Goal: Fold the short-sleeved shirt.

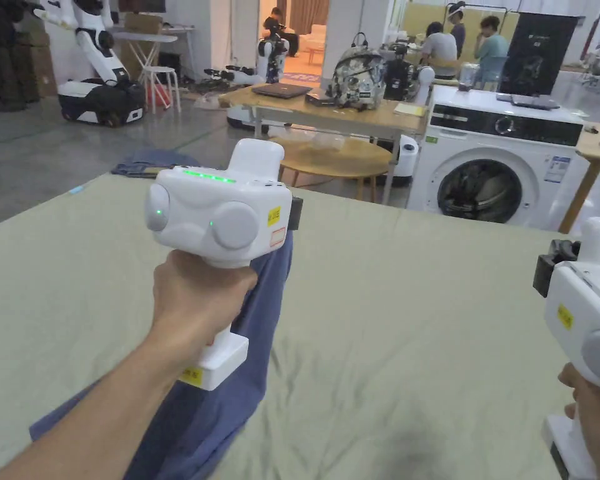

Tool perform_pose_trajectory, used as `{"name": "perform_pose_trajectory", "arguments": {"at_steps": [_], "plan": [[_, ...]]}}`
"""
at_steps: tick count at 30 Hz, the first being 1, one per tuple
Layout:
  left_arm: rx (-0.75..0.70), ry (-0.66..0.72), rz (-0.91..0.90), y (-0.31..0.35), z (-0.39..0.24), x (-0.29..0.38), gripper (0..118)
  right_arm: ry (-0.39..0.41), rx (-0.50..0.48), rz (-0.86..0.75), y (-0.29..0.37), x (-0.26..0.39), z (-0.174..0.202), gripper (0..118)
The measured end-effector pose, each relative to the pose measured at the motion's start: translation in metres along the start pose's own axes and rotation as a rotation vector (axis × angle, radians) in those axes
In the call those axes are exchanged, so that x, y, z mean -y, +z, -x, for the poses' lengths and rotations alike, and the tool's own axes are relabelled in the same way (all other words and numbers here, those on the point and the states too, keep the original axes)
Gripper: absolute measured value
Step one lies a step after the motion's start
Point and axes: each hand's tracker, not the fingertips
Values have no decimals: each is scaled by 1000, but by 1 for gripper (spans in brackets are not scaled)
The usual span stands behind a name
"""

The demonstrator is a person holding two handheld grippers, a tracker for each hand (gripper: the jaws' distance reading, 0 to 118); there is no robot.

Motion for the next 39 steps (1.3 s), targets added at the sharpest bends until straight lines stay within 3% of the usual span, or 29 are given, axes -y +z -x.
{"name": "perform_pose_trajectory", "arguments": {"at_steps": [9,11,16,17,18,19,22,24,30,34,39], "plan": [[243,-2,23,-54,-161,-21,0,-16,175,-24,17,-14,-106,0],[245,-72,39,-72,-196,-8,0,-25,204,-10,18,-8,-122,0],[327,-51,248,-118,-255,63,3,-51,244,58,23,20,-147,0],[364,-49,287,-123,-264,78,28,-36,254,71,23,26,-148,0],[368,-56,320,-126,-272,94,89,-26,259,82,24,32,-151,0],[374,-66,341,-128,-278,106,113,-26,259,93,24,37,-154,0],[349,-158,316,-123,-288,126,116,-34,268,126,28,47,-158,0],[436,-150,351,-124,-288,125,116,-40,271,140,28,50,-159,0],[429,-12,229,-93,-245,79,116,-58,252,142,31,54,-146,0],[304,40,150,-67,-181,48,115,-52,219,121,30,53,-126,0],[37,-72,-17,-26,-99,34,105,-50,149,97,26,49,-94,0]]}}
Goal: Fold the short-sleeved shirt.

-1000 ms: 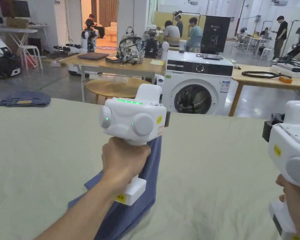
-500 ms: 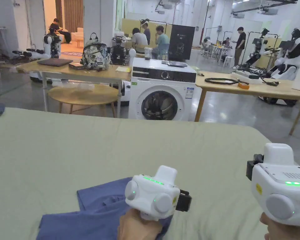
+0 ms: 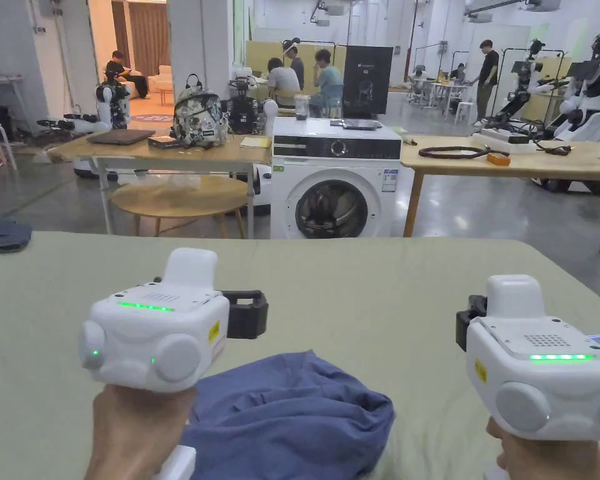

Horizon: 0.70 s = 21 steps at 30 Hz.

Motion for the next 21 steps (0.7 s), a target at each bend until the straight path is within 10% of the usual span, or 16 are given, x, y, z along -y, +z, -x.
{"name": "perform_pose_trajectory", "arguments": {"at_steps": [2,4,19,20,21], "plan": [[-110,-31,-44,18,26,2,83,17,-6,-12,-1,-2,15,0],[-148,-11,-58,34,54,4,0,8,-38,-17,-1,-5,29,0],[-201,103,14,45,111,54,0,36,-124,-38,7,-9,83,0],[-211,95,39,42,111,56,9,37,-123,-37,6,-8,83,0],[-203,101,69,39,112,58,55,37,-117,-33,4,-6,82,0]]}}
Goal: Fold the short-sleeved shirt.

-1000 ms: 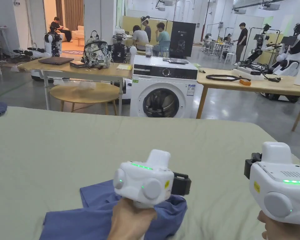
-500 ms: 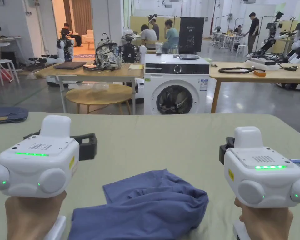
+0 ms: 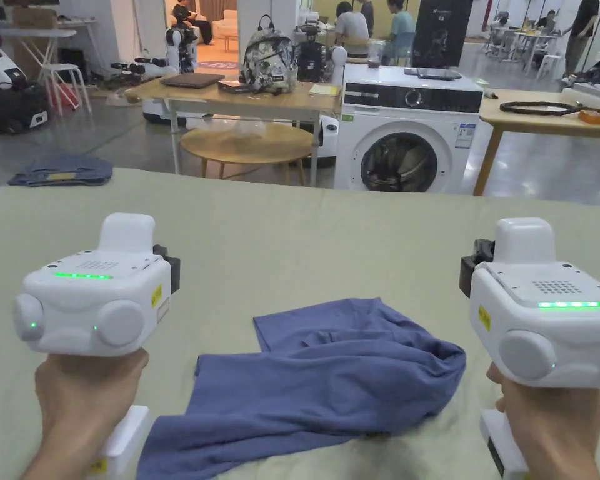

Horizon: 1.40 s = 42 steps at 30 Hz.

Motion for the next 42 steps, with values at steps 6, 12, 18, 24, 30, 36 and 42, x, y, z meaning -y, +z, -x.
{"name": "perform_pose_trajectory", "arguments": {"at_steps": [6,12,18,24,30,36,42], "plan": [[17,-14,258,-50,0,33,117,-15,-5,47,-17,18,-1,0],[134,66,485,-146,0,100,97,-4,-5,103,-29,40,-1,0],[137,80,612,-185,-23,135,85,11,-2,181,-52,65,-5,0],[146,40,576,-159,-41,153,8,25,2,233,-57,74,-10,0],[177,31,558,-167,-11,132,7,-9,-35,258,-75,80,-9,0],[156,3,471,-152,-3,121,7,-18,-164,376,-121,63,-1,97],[168,16,535,-147,-15,134,7,-86,-345,724,-240,64,18,113]]}}
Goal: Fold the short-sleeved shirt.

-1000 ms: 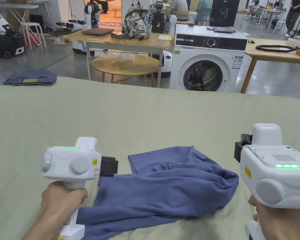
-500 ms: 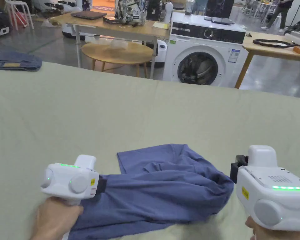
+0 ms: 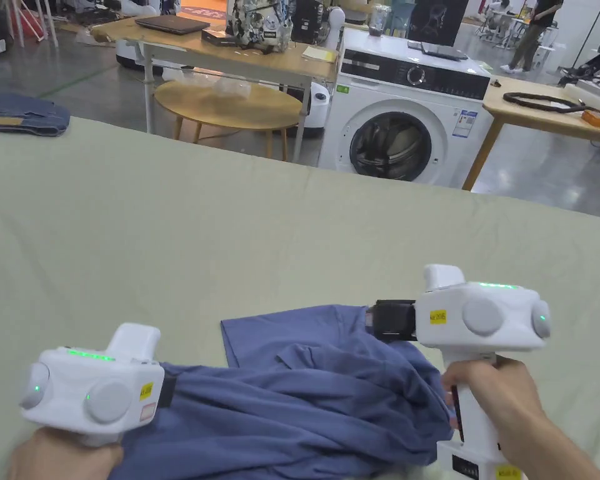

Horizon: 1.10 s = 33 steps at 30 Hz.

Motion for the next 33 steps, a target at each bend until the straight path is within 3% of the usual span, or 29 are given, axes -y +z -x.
{"name": "perform_pose_trajectory", "arguments": {"at_steps": [3,5,6,7,9,10,14,15,20,24,25,28,33], "plan": [[0,8,21,-27,13,6,6,63,37,72,-42,-26,2,113],[4,7,21,-30,14,7,6,91,133,109,-69,-42,4,112],[5,8,21,-30,14,6,6,92,161,122,-78,-49,4,98],[4,11,26,-31,14,5,6,57,174,123,-85,-54,3,73],[16,7,36,-35,20,3,6,36,156,149,-103,-63,-1,1],[31,65,41,-38,21,4,6,30,176,164,-110,-65,-3,1],[27,34,42,-43,22,3,6,51,276,243,-124,-60,-4,0],[20,22,44,-43,19,4,6,39,234,241,-125,-53,-4,0],[20,19,34,-45,21,7,6,17,228,131,-97,-35,-1,0],[26,23,26,-39,21,7,6,-69,177,-9,-53,-28,4,0],[39,29,28,-36,23,4,6,-57,167,-36,-41,-26,5,0],[83,83,-25,-11,30,0,6,-15,160,-138,-6,-29,1,0],[118,61,-223,65,20,-13,6,-77,139,-237,49,-37,-29,0]]}}
